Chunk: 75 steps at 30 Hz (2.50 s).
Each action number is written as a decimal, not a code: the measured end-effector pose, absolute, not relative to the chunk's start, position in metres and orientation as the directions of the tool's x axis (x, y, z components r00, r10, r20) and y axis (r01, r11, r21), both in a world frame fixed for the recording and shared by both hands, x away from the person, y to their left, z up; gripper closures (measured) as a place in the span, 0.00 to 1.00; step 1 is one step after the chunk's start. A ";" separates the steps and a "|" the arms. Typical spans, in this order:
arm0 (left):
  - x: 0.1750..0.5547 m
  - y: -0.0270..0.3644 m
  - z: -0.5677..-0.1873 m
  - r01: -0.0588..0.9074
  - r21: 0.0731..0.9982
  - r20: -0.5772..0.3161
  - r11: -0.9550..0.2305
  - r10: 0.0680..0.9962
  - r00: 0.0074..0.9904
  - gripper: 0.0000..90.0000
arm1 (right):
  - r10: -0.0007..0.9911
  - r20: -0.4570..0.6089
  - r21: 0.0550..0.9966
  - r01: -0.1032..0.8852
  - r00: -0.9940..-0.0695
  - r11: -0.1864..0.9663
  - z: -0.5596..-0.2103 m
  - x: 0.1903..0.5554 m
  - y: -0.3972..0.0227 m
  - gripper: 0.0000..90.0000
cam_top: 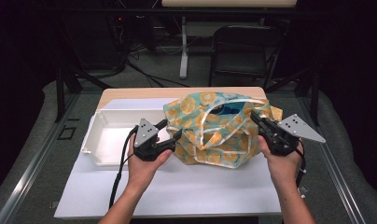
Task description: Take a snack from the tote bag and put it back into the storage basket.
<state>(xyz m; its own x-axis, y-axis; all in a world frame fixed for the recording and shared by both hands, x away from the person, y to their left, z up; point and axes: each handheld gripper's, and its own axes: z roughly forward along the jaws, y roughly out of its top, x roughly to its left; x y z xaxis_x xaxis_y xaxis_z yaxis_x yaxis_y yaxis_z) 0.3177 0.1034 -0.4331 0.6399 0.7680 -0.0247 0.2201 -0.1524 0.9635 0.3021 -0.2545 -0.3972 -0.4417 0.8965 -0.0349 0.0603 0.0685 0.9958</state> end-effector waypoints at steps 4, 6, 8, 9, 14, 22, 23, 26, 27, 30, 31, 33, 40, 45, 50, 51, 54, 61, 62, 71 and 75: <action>0.319 0.104 -0.434 0.227 0.963 -0.035 -0.143 0.772 0.634 0.42 | 0.897 -0.033 0.996 0.055 -0.440 0.063 -0.394 0.305 -0.255 1.00; 0.319 0.104 -0.435 0.227 0.962 -0.029 -0.151 0.771 0.636 0.42 | 0.898 -0.031 0.996 0.056 -0.439 0.062 -0.392 0.305 -0.255 1.00; 0.318 0.104 -0.435 0.227 0.962 -0.029 -0.153 0.770 0.638 0.42 | 0.897 -0.036 0.996 0.056 -0.441 0.068 -0.391 0.306 -0.253 1.00; 0.319 0.104 -0.436 0.226 0.962 -0.028 -0.153 0.770 0.637 0.42 | 0.896 -0.041 0.996 0.054 -0.442 0.072 -0.390 0.307 -0.253 1.00; 0.320 0.105 -0.435 0.235 0.960 -0.034 -0.150 0.773 0.634 0.43 | 0.895 -0.047 0.996 0.051 -0.443 0.077 -0.387 0.311 -0.250 1.00; 0.318 0.104 -0.429 0.208 0.968 -0.020 -0.142 0.779 0.627 0.43 | 0.897 -0.051 0.995 0.050 -0.440 0.081 -0.381 0.318 -0.250 1.00; 0.317 0.104 -0.427 0.199 0.969 -0.011 -0.145 0.781 0.625 0.43 | 0.898 -0.048 0.995 0.056 -0.438 0.080 -0.381 0.319 -0.251 1.00; 0.314 0.102 -0.424 0.180 0.972 0.006 -0.150 0.783 0.622 0.44 | 0.898 -0.046 0.995 0.059 -0.437 0.080 -0.382 0.320 -0.251 1.00; 0.313 0.101 -0.424 0.177 0.972 0.010 -0.152 0.785 0.619 0.45 | 0.898 -0.048 0.995 0.059 -0.438 0.082 -0.382 0.321 -0.251 1.00; 0.311 0.095 -0.424 0.168 0.974 0.010 -0.150 0.775 0.632 0.45 | 0.895 -0.053 0.994 0.063 -0.443 0.090 -0.383 0.321 -0.249 1.00; 0.311 0.094 -0.424 0.168 0.974 0.011 -0.153 0.771 0.637 0.45 | 0.895 -0.050 0.994 0.060 -0.444 0.086 -0.383 0.321 -0.248 1.00; 0.311 0.090 -0.424 0.173 0.974 0.002 -0.150 0.762 0.647 0.44 | 0.892 -0.052 0.994 0.065 -0.449 0.090 -0.383 0.321 -0.246 1.00; 0.311 0.084 -0.423 0.167 0.973 0.007 -0.156 0.751 0.660 0.44 | 0.887 -0.064 0.993 0.057 -0.458 0.101 -0.382 0.321 -0.241 1.00; 0.310 0.083 -0.424 0.170 0.974 0.000 -0.152 0.748 0.664 0.44 | 0.887 -0.065 0.993 0.062 -0.457 0.105 -0.382 0.322 -0.241 1.00; 0.304 0.074 -0.427 0.165 0.975 -0.005 -0.150 0.726 0.688 0.41 | 0.886 -0.064 0.993 0.058 -0.459 0.102 -0.381 0.324 -0.239 1.00; 0.302 0.070 -0.429 0.163 0.974 -0.001 -0.156 0.719 0.695 0.40 | 0.886 -0.058 0.994 0.060 -0.459 0.096 -0.380 0.324 -0.239 1.00; 0.299 0.064 -0.432 0.160 0.973 0.007 -0.167 0.713 0.701 0.30 | 0.884 -0.055 0.994 0.058 -0.464 0.092 -0.378 0.324 -0.236 1.00; 0.300 0.038 -0.447 0.163 0.946 0.099 -0.279 0.730 0.677 0.19 | 0.879 -0.053 0.995 0.049 -0.474 0.086 -0.377 0.325 -0.235 1.00; 0.302 0.038 -0.447 0.163 0.943 0.109 -0.290 0.734 0.670 0.24 | 0.879 -0.053 0.995 0.049 -0.475 0.087 -0.377 0.324 -0.235 1.00; 0.311 0.050 -0.434 0.148 0.939 0.134 -0.311 0.727 0.674 0.97 | 0.881 -0.061 0.994 0.050 -0.470 0.095 -0.376 0.322 -0.242 1.00; 0.316 0.060 -0.424 0.161 0.953 0.078 -0.255 0.725 0.684 1.00 | 0.878 -0.071 0.994 0.042 -0.474 0.103 -0.375 0.323 -0.241 1.00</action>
<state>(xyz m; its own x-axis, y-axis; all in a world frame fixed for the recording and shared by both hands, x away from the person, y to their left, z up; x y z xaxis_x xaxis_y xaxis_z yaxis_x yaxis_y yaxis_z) 0.3161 0.0597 -0.4242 0.6841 0.7252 0.0783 0.1612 -0.2551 0.9534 0.3231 -0.2406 -0.3746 -0.4739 0.8777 -0.0710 0.0420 0.1031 0.9938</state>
